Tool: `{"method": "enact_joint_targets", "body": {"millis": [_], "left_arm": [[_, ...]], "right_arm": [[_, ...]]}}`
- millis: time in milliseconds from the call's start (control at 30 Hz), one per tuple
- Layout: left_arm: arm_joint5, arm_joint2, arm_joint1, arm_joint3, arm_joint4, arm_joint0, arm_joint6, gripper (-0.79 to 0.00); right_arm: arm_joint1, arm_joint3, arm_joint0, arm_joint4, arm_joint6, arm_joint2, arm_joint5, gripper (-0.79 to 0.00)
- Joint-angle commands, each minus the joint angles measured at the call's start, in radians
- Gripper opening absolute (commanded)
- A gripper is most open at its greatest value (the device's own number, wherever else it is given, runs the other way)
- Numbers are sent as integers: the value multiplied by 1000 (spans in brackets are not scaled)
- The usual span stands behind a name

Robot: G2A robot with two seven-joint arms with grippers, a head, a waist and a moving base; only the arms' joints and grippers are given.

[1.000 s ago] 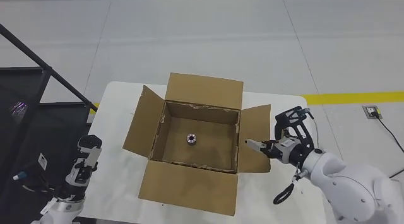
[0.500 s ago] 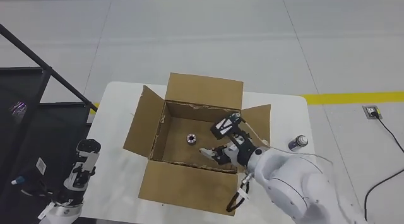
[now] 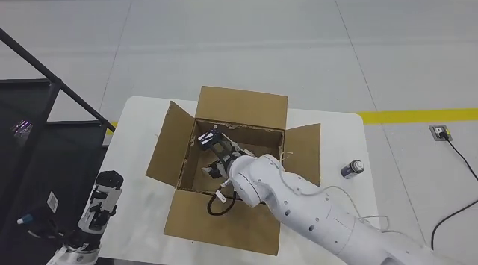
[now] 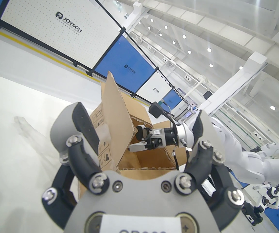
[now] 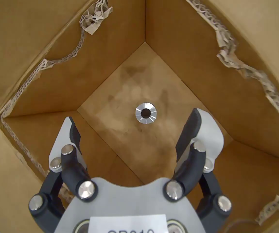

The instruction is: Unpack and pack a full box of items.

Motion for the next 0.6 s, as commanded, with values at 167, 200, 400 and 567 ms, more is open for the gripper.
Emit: {"method": "enact_joint_targets", "body": {"millis": [167, 200, 400, 567], "left_arm": [[0, 0, 0, 0, 0, 0, 1, 0], [0, 0, 0, 0, 0, 0, 1, 0], [0, 0, 0, 0, 0, 0, 1, 0], [0, 0, 0, 0, 0, 0, 1, 0]], "right_arm": [[2, -3, -1, -3, 1, 1, 1, 0], [2, -3, -1, -3, 1, 1, 1, 0], [0, 8, -23, -7, -34, 4, -9, 0], [-34, 113, -15, 33, -43, 11, -4, 0]]}}
